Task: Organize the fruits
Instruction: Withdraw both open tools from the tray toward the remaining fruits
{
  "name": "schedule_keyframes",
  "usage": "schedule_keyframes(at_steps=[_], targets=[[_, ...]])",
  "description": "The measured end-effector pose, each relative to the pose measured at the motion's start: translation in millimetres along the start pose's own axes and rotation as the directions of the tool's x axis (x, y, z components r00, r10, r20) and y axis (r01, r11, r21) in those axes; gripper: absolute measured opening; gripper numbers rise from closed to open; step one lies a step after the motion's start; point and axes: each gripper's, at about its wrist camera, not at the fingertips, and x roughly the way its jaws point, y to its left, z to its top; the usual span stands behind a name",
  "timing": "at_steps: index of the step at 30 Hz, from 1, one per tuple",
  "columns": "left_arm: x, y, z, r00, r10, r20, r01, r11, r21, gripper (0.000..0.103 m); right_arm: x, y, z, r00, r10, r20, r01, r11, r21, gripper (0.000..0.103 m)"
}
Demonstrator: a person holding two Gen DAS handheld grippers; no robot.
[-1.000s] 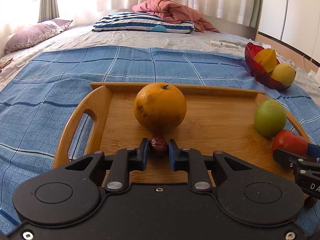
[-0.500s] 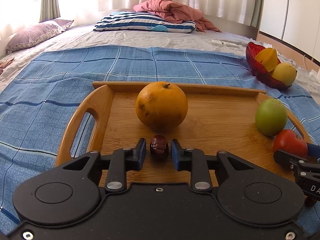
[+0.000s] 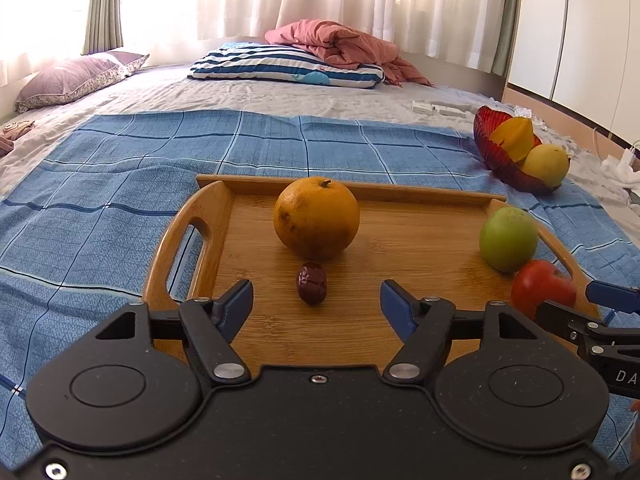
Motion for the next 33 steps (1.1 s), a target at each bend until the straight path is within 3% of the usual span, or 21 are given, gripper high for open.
schedule_keyframes(at_steps=[7,14,19,33], targets=[[-48,-5,-16,0.995,-0.050,0.083,0.051,0.999,0.001,0.083,-31,7,-5,0.998,0.031,0.047,-0.030,0.999,-0.019,0.094],[-88,-11,-40,0.988,-0.097,0.119,0.096,0.995,0.017,0.091,-65,17,-17,0.992,0.069,0.102,-0.063,0.996,-0.064,0.103],[-113,-12,-58,0.981,-0.126,0.147,0.123,0.992,0.028,0.095,-89,19,-32,0.985,0.098,0.143,-0.089,0.994,-0.067,0.103],[-147,-12,-100,0.982,-0.103,0.157,0.093,0.993,0.070,0.101,-133,10,-76,0.976,0.134,0.172,-0.126,0.990,-0.060,0.103]])
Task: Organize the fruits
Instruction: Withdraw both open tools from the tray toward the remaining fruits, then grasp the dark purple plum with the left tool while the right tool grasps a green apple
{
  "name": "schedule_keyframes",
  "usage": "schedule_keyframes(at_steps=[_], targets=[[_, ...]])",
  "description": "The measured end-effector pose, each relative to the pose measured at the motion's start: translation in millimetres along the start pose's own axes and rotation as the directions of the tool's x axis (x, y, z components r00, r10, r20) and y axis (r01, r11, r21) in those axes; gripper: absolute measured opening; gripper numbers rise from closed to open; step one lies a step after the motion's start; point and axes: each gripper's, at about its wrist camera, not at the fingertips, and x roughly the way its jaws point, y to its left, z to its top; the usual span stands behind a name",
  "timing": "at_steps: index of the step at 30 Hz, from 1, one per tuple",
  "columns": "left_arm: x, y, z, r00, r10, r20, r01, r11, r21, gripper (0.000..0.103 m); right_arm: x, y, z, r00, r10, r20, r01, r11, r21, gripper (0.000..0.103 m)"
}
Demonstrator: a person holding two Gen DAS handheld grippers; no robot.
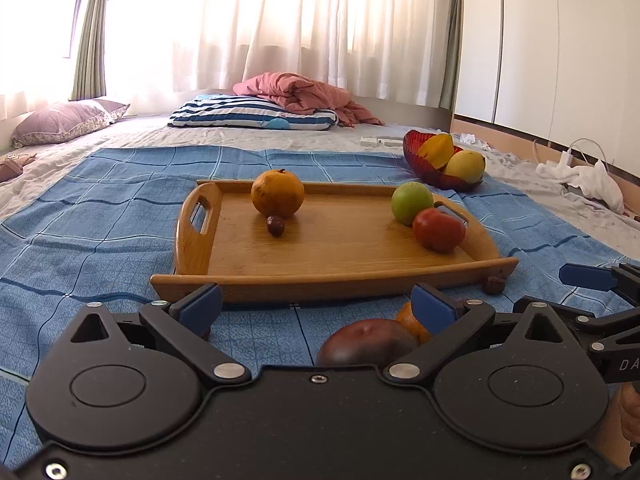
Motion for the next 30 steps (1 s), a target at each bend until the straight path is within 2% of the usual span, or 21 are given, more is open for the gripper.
schedule_keyframes(at_steps=[4,8,11,16,23,30], targets=[[-3,1,-10,1.000,-0.026,-0.017,0.026,1.000,-0.003,0.101,-9,2,-11,0.999,0.039,0.003,-0.039,0.999,0.007,0.103],[-2,-1,-16,0.999,-0.016,-0.033,0.017,1.000,0.002,0.101,-14,1,-20,0.996,0.084,-0.004,-0.084,0.995,0.049,0.103],[-1,-1,-17,0.999,-0.017,-0.044,0.017,1.000,-0.005,0.101,-16,3,-25,0.996,0.088,-0.004,-0.088,0.995,0.055,0.103],[5,-2,-19,0.997,-0.043,-0.070,0.042,0.999,-0.017,0.100,-18,17,-31,0.997,0.072,-0.002,-0.072,0.997,-0.011,0.103],[11,-1,-20,0.993,-0.070,-0.096,0.063,0.995,-0.072,0.089,-19,41,-41,0.996,0.090,-0.016,-0.091,0.990,-0.106,0.103],[13,2,-20,0.988,-0.106,-0.112,0.091,0.988,-0.128,0.078,-16,59,-49,0.999,0.043,-0.007,-0.043,0.991,-0.123,0.103]])
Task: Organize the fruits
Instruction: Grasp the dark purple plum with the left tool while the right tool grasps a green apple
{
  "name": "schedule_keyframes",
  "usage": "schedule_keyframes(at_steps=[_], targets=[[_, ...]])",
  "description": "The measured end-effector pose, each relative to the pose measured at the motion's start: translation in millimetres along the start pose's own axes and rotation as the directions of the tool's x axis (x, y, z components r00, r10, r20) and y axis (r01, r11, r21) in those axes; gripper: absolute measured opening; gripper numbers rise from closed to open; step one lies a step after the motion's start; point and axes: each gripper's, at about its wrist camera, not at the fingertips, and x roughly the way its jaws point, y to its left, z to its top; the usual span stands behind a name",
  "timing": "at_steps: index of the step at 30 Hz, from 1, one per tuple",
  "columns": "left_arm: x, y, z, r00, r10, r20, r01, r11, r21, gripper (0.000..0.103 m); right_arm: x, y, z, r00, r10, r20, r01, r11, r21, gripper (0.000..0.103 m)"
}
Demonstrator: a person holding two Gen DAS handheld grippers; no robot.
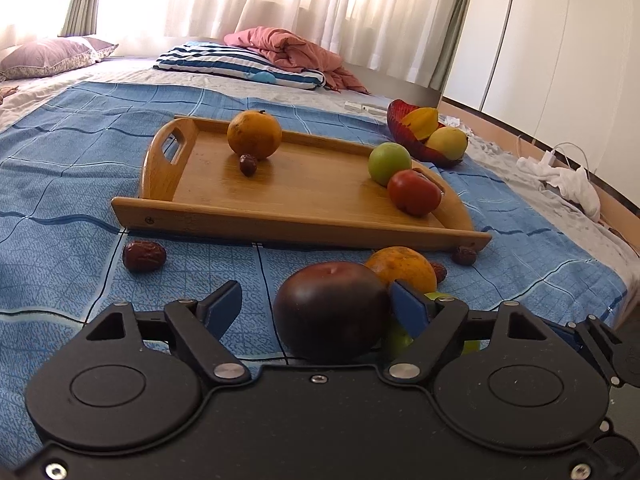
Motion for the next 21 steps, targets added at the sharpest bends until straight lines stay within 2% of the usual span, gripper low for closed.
schedule_keyframes(at_steps=[5,10,14,21], targets=[[2,2,-1,0.999,-0.033,-0.006,0.032,0.998,-0.049,0.076,2,17,-4,0.999,-0.037,0.021,0.038,0.998,-0.042,0.103],[5,6,-1,0.998,-0.059,-0.019,0.056,0.993,-0.103,0.076,7,24,-3,1.000,-0.023,0.008,0.023,0.999,-0.031,0.101],[5,10,-1,0.995,-0.094,-0.024,0.090,0.987,-0.134,0.070,12,24,-4,1.000,-0.030,-0.003,0.030,1.000,-0.003,0.094],[4,9,-1,0.994,-0.106,-0.025,0.101,0.984,-0.144,0.069,13,18,-3,1.000,-0.027,-0.017,0.027,0.998,0.049,0.085]])
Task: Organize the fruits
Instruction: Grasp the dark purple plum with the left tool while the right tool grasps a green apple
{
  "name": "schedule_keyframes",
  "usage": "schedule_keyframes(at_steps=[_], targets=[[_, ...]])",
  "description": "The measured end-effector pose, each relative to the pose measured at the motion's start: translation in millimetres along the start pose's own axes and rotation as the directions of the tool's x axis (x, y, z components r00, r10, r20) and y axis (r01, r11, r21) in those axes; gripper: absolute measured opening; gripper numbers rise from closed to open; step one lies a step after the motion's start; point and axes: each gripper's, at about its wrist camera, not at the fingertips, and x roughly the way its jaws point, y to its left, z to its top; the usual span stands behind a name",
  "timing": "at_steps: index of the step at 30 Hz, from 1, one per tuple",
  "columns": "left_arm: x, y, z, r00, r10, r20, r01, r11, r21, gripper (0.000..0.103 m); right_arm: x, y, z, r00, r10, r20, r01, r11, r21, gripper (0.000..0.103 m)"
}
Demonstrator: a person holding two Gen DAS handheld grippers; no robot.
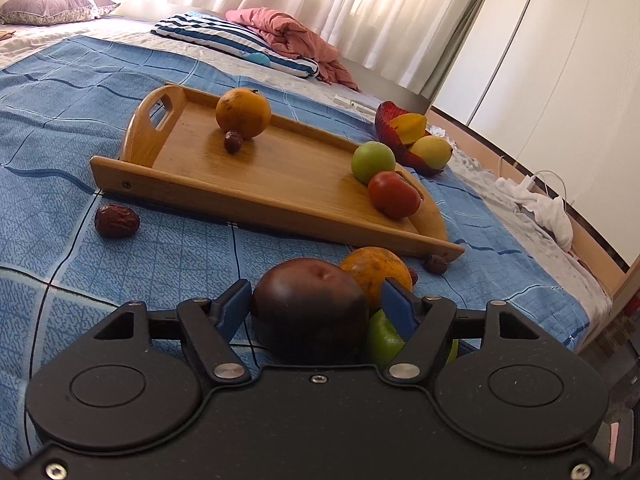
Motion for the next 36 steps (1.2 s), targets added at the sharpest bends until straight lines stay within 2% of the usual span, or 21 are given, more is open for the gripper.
schedule_keyframes(at_steps=[3,4,5,8,13,20,24,29,31,36], targets=[[0,0,1,1.000,-0.004,-0.004,0.004,1.000,-0.008,0.069,2,2,1,1.000,0.003,-0.005,-0.003,1.000,-0.009,0.081],[-1,-1,1,1.000,-0.002,-0.004,0.001,1.000,-0.007,0.069,3,2,2,1.000,0.003,-0.005,-0.003,1.000,-0.012,0.077],[-1,-1,0,1.000,0.017,0.000,-0.017,1.000,-0.002,0.061,4,3,2,1.000,0.004,-0.005,-0.004,1.000,-0.014,0.072],[-4,-5,-2,0.999,0.037,0.010,-0.038,0.999,0.035,0.060,6,5,4,1.000,0.002,-0.011,-0.002,1.000,-0.017,0.060],[-10,-20,-6,0.994,0.099,0.035,-0.103,0.987,0.125,0.060,2,2,5,1.000,0.002,-0.001,-0.002,1.000,0.017,0.060],[-18,-30,-14,0.971,0.221,0.092,-0.236,0.946,0.221,0.060,-7,-9,8,0.997,-0.081,0.013,0.081,0.997,0.020,0.059],[-16,-33,-18,0.966,0.234,0.109,-0.254,0.935,0.246,0.060,-6,-15,8,0.994,-0.111,0.009,0.111,0.994,0.012,0.060],[-12,-39,-22,0.951,0.265,0.157,-0.302,0.901,0.312,0.065,-3,-19,6,0.993,-0.117,-0.008,0.117,0.993,0.021,0.060],[-10,-38,-24,0.953,0.267,0.144,-0.300,0.899,0.320,0.066,-3,-20,5,0.993,-0.117,-0.010,0.118,0.993,0.025,0.060],[-4,-28,-27,0.960,0.263,0.095,-0.279,0.920,0.276,0.067,-2,-22,6,0.993,-0.116,-0.010,0.116,0.993,0.037,0.060]])
